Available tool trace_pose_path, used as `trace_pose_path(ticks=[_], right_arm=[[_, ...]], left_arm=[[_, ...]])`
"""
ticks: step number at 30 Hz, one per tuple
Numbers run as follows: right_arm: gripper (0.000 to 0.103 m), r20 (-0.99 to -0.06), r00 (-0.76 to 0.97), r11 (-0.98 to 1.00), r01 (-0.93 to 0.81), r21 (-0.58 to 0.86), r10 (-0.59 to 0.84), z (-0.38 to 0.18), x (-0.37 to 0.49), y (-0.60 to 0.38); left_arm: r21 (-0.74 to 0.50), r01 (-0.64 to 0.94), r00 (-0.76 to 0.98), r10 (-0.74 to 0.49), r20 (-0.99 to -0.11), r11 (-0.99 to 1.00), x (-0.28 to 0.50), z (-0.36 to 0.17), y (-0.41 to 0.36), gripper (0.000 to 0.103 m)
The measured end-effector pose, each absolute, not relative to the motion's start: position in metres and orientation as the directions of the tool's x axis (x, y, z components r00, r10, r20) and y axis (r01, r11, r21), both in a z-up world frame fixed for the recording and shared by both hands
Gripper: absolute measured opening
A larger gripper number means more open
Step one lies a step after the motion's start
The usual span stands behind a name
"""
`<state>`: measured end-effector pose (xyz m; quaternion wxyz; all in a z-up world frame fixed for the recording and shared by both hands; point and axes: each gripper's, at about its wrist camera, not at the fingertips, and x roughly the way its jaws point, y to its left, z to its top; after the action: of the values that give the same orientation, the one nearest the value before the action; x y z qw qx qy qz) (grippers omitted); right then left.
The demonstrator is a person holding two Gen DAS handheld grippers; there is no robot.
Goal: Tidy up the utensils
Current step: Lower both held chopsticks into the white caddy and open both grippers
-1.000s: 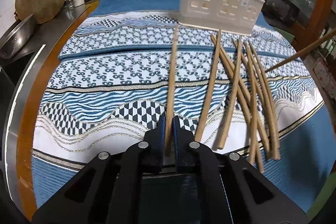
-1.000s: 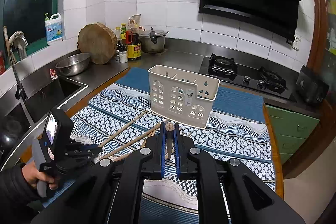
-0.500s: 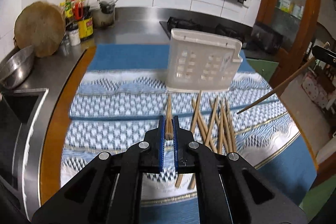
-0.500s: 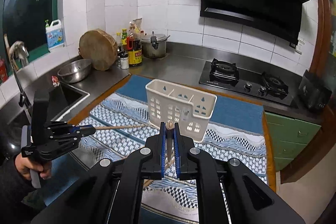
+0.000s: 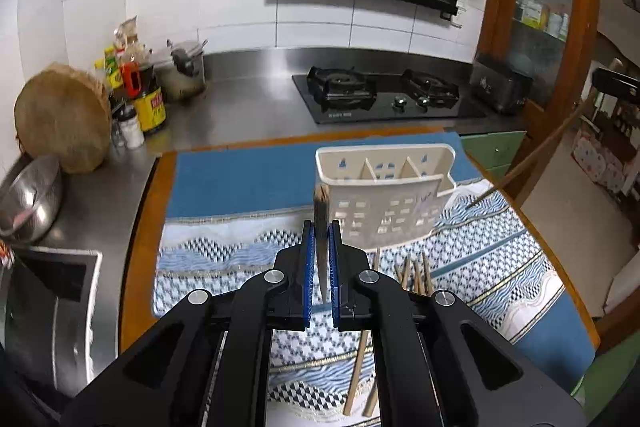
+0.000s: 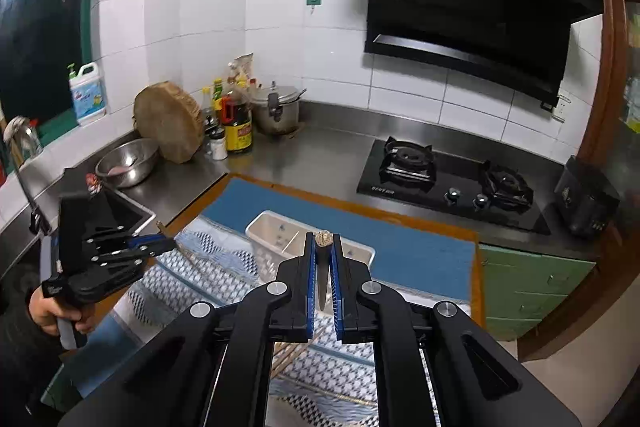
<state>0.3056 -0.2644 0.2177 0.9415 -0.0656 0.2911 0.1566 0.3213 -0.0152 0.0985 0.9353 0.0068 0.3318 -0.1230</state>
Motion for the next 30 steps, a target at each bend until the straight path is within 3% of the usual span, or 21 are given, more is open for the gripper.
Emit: trace_pose_path(ticks=[4,11,16,21,30], right_arm=[[0.007,-0.578,0.786,0.949,-0.308,-0.062,0.217,0.222,0.327,-0.263],[0.007,-0.61,0.771,0.955,-0.286,-0.074,0.183,0.204,0.366,-0.256],[0.007,-0.65,0.738,0.956,-0.287,-0.058,0.183,0.178,0.391,-0.25],[0.007,-0.672,0.717,0.954,-0.296,-0.051,0.186,0.158,0.403,-0.245],[0.007,-0.695,0.696,0.955,-0.292,-0.045,0.18,0.134,0.415,-0.244]], left_arm=[[-0.081,0.256,0.766,-0.253,-0.591,0.963,0.326,0.131,-0.014,0.006],[-0.073,0.283,0.848,-0.285,-0.447,0.956,0.327,0.21,-0.017,0.006],[-0.072,0.284,0.877,-0.29,-0.383,0.956,0.342,0.235,-0.032,0.006],[-0.098,0.271,0.867,-0.287,-0.407,0.958,0.376,0.218,-0.045,0.006],[-0.154,0.241,0.793,-0.286,-0.538,0.958,0.425,0.151,-0.047,0.006]])
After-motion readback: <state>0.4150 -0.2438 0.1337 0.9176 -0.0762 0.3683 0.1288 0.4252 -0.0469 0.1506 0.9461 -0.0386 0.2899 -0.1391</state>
